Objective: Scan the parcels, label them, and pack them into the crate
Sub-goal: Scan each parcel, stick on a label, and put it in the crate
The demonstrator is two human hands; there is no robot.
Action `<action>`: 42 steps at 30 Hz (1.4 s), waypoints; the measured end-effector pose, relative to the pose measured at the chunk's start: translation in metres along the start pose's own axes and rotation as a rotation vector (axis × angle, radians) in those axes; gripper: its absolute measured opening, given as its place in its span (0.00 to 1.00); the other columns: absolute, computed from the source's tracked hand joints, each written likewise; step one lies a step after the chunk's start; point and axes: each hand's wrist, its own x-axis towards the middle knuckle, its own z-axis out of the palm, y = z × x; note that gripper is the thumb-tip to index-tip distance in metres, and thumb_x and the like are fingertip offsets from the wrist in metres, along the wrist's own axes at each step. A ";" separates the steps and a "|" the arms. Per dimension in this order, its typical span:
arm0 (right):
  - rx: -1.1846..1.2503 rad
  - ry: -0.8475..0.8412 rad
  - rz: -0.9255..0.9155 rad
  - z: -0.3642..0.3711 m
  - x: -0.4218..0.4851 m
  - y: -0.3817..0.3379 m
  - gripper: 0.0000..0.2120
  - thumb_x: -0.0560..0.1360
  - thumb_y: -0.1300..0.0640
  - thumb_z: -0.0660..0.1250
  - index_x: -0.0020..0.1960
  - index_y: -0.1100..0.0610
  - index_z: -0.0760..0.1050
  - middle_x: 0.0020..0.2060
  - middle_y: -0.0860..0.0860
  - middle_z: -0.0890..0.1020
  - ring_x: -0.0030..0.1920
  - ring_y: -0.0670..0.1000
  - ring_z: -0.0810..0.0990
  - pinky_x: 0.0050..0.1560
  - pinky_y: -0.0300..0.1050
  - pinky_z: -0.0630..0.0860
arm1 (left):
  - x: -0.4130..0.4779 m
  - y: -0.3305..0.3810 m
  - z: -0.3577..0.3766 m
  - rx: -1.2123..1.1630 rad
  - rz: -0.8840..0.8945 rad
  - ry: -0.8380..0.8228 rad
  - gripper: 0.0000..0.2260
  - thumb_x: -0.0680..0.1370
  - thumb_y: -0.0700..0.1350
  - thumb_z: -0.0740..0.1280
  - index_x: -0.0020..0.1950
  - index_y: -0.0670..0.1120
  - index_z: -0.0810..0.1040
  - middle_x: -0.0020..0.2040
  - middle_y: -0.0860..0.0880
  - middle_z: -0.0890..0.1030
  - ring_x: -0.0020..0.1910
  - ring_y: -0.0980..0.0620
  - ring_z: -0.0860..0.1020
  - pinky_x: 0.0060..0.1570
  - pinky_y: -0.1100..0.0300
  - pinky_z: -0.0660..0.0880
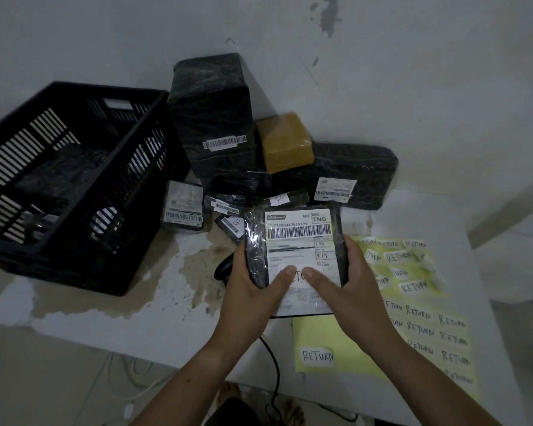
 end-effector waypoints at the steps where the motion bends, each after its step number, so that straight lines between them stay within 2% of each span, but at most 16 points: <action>1: 0.001 -0.002 -0.010 0.000 0.000 0.000 0.35 0.71 0.39 0.73 0.73 0.43 0.63 0.65 0.41 0.77 0.64 0.44 0.76 0.64 0.55 0.75 | 0.000 0.001 -0.001 0.010 0.010 -0.008 0.27 0.78 0.43 0.73 0.73 0.59 0.67 0.61 0.66 0.80 0.62 0.64 0.79 0.55 0.71 0.76; 4: -0.001 0.003 -0.046 0.000 0.002 0.000 0.28 0.76 0.44 0.68 0.73 0.46 0.64 0.63 0.40 0.78 0.62 0.40 0.77 0.63 0.50 0.76 | 0.002 0.003 -0.003 0.043 0.040 -0.053 0.25 0.81 0.45 0.69 0.74 0.60 0.65 0.63 0.69 0.77 0.65 0.66 0.76 0.59 0.71 0.74; 8: 0.058 0.002 -0.049 0.004 0.005 -0.003 0.22 0.79 0.50 0.65 0.72 0.45 0.66 0.59 0.36 0.79 0.59 0.36 0.77 0.57 0.39 0.75 | 0.007 0.001 -0.015 0.011 -0.002 -0.078 0.21 0.84 0.49 0.62 0.77 0.59 0.64 0.66 0.62 0.79 0.65 0.61 0.78 0.61 0.61 0.77; 11: 0.145 -0.010 -0.006 0.013 0.006 -0.005 0.19 0.80 0.52 0.64 0.69 0.41 0.67 0.56 0.34 0.80 0.57 0.36 0.79 0.53 0.35 0.76 | 0.018 0.002 -0.034 0.097 -0.022 -0.099 0.18 0.85 0.61 0.53 0.76 0.66 0.64 0.69 0.63 0.77 0.69 0.62 0.74 0.69 0.57 0.72; 12: 0.168 -0.007 0.009 0.016 0.007 -0.005 0.18 0.80 0.52 0.64 0.67 0.38 0.68 0.56 0.33 0.80 0.56 0.37 0.79 0.53 0.35 0.76 | 0.022 0.005 -0.042 0.145 0.010 -0.115 0.18 0.85 0.61 0.50 0.75 0.67 0.66 0.69 0.64 0.76 0.69 0.63 0.73 0.70 0.60 0.71; 14: 0.192 -0.007 0.027 0.024 0.010 -0.009 0.17 0.79 0.52 0.65 0.64 0.35 0.68 0.54 0.31 0.80 0.55 0.36 0.79 0.51 0.35 0.76 | 0.028 0.012 -0.062 0.231 0.072 -0.135 0.16 0.86 0.56 0.51 0.71 0.66 0.71 0.65 0.65 0.79 0.66 0.64 0.76 0.63 0.67 0.72; 18: 0.267 -0.031 0.070 0.047 0.022 -0.019 0.18 0.79 0.50 0.65 0.67 0.38 0.68 0.57 0.36 0.81 0.56 0.39 0.80 0.54 0.44 0.77 | 0.041 0.013 -0.133 0.648 0.252 -0.184 0.12 0.85 0.49 0.60 0.67 0.58 0.77 0.56 0.62 0.83 0.56 0.62 0.81 0.55 0.59 0.78; 20: 0.301 -0.050 0.087 0.064 0.031 -0.026 0.17 0.80 0.51 0.64 0.67 0.38 0.69 0.58 0.38 0.81 0.56 0.41 0.81 0.54 0.45 0.77 | 0.048 0.014 -0.176 0.853 0.389 -0.140 0.12 0.83 0.51 0.61 0.62 0.52 0.80 0.53 0.63 0.81 0.51 0.65 0.79 0.50 0.63 0.77; 24: 0.347 -0.093 0.115 0.114 0.046 -0.049 0.16 0.80 0.52 0.65 0.66 0.40 0.70 0.56 0.39 0.82 0.53 0.41 0.83 0.51 0.45 0.78 | 0.057 0.026 -0.264 1.044 0.524 -0.040 0.10 0.82 0.48 0.61 0.57 0.48 0.80 0.49 0.56 0.80 0.45 0.57 0.78 0.45 0.63 0.73; 27: 0.349 -0.116 0.125 0.162 0.059 -0.070 0.15 0.79 0.53 0.66 0.64 0.42 0.72 0.53 0.40 0.84 0.50 0.42 0.84 0.48 0.45 0.79 | 0.063 0.028 -0.338 1.115 0.520 0.043 0.11 0.83 0.50 0.61 0.54 0.48 0.81 0.46 0.56 0.79 0.43 0.57 0.77 0.41 0.56 0.74; 31: 0.324 -0.151 0.085 0.221 0.080 -0.110 0.13 0.79 0.55 0.66 0.61 0.44 0.73 0.52 0.45 0.85 0.48 0.46 0.85 0.45 0.45 0.82 | 0.075 0.007 -0.423 1.286 0.446 -0.037 0.15 0.85 0.57 0.55 0.49 0.54 0.78 0.43 0.57 0.77 0.41 0.55 0.74 0.44 0.52 0.73; 33: 0.320 -0.173 0.054 0.244 0.096 -0.129 0.13 0.79 0.57 0.65 0.63 0.48 0.72 0.52 0.48 0.85 0.49 0.48 0.86 0.43 0.45 0.83 | 0.084 0.004 -0.449 1.335 0.434 -0.073 0.14 0.86 0.58 0.52 0.46 0.58 0.73 0.41 0.60 0.74 0.40 0.56 0.72 0.45 0.52 0.72; 35: 0.286 -0.176 0.017 0.267 0.112 -0.149 0.14 0.80 0.56 0.64 0.65 0.49 0.72 0.53 0.48 0.85 0.50 0.49 0.85 0.48 0.50 0.82 | 0.100 0.009 -0.472 1.349 0.472 -0.072 0.10 0.86 0.56 0.53 0.45 0.62 0.66 0.39 0.63 0.67 0.37 0.60 0.66 0.42 0.55 0.70; 36: 0.281 -0.182 0.001 0.283 0.122 -0.159 0.13 0.80 0.56 0.64 0.64 0.49 0.72 0.53 0.47 0.85 0.50 0.48 0.85 0.48 0.49 0.82 | 0.109 0.012 -0.488 1.359 0.477 -0.067 0.10 0.85 0.57 0.53 0.45 0.63 0.66 0.38 0.64 0.65 0.35 0.62 0.64 0.41 0.57 0.68; 39: 0.171 -0.215 -0.103 0.323 0.154 -0.182 0.11 0.81 0.56 0.62 0.64 0.49 0.71 0.54 0.46 0.83 0.50 0.43 0.84 0.45 0.40 0.80 | 0.136 0.009 -0.530 1.367 0.413 -0.114 0.20 0.85 0.61 0.47 0.40 0.58 0.70 0.32 0.58 0.71 0.29 0.59 0.67 0.39 0.56 0.71; 42: -0.086 -0.295 -0.277 0.358 0.188 -0.201 0.12 0.81 0.55 0.63 0.64 0.47 0.69 0.55 0.45 0.80 0.55 0.46 0.81 0.54 0.47 0.78 | 0.150 0.000 -0.542 1.329 0.402 -0.177 0.24 0.85 0.61 0.45 0.38 0.54 0.71 0.30 0.54 0.71 0.26 0.55 0.66 0.38 0.55 0.71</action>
